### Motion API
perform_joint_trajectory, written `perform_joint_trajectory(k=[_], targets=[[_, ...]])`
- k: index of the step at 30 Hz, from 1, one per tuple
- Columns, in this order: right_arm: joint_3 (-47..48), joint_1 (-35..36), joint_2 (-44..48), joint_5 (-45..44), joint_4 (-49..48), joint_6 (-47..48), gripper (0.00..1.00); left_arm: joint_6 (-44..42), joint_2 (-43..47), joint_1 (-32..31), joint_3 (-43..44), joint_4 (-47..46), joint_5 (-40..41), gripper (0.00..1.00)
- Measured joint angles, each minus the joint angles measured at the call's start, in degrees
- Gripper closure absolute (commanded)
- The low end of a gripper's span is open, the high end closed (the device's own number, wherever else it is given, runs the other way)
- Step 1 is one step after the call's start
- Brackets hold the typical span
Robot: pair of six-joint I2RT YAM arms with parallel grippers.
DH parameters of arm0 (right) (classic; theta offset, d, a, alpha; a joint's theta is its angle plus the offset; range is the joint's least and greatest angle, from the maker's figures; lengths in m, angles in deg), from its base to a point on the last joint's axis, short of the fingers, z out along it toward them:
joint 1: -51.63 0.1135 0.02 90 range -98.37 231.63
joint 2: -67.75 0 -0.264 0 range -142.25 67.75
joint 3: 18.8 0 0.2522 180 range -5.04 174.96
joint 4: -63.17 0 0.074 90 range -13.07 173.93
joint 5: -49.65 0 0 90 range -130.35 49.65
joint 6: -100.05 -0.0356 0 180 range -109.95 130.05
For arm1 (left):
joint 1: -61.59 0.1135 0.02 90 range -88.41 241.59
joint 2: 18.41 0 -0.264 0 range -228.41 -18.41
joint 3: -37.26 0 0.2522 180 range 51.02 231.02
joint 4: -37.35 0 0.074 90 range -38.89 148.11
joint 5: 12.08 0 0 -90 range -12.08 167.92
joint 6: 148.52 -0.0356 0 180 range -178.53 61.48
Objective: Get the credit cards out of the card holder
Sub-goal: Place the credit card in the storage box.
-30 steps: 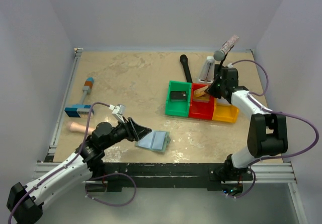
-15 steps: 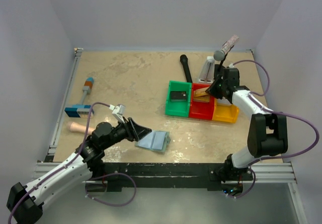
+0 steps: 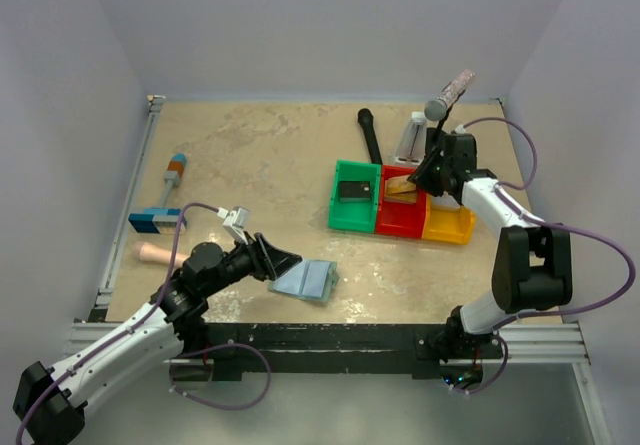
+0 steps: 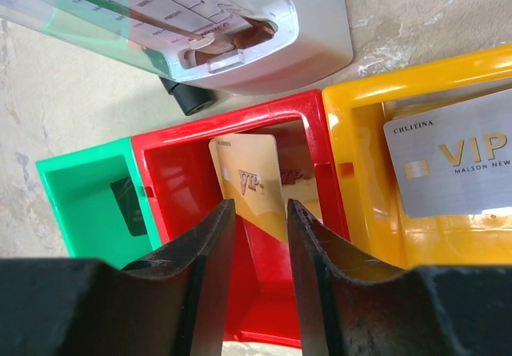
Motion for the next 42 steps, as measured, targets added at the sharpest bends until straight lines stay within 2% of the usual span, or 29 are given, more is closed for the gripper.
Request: perform_joint_trajectory(k=[7,12,19,27,34,42], targets=[[0.55,0.00,1.01,-0.52,0.66,0.46,0.56,0.00,-0.15,0.00,0.00,-0.61,-0.04,0.37],[0.55,-0.02,2.14,-1.40,1.01,0.85,0.58,0.00,-0.39,0.00,0.00,-0.63,-0.26,0.37],[0.24,2.08,4.48,-2.86,1.88,2.54,0.99,0.15,-0.98,0.00,0.00,-1.40,-0.48,0.38],[-0.11,10.49,4.07,-8.20,5.14,5.57,1.00,0.46,-2.82,0.00,0.00,-2.99,-1.44,0.38],[0.22,10.88,-1.46,-11.04,10.93,5.75,1.00,0.46,-0.90,0.00,0.00,-2.12,-1.44,0.38],[6.64,10.88,-5.66,-14.75,17.25,4.42,1.00,0.42,0.63,0.00,0.00,-1.07,-1.18,0.38]])
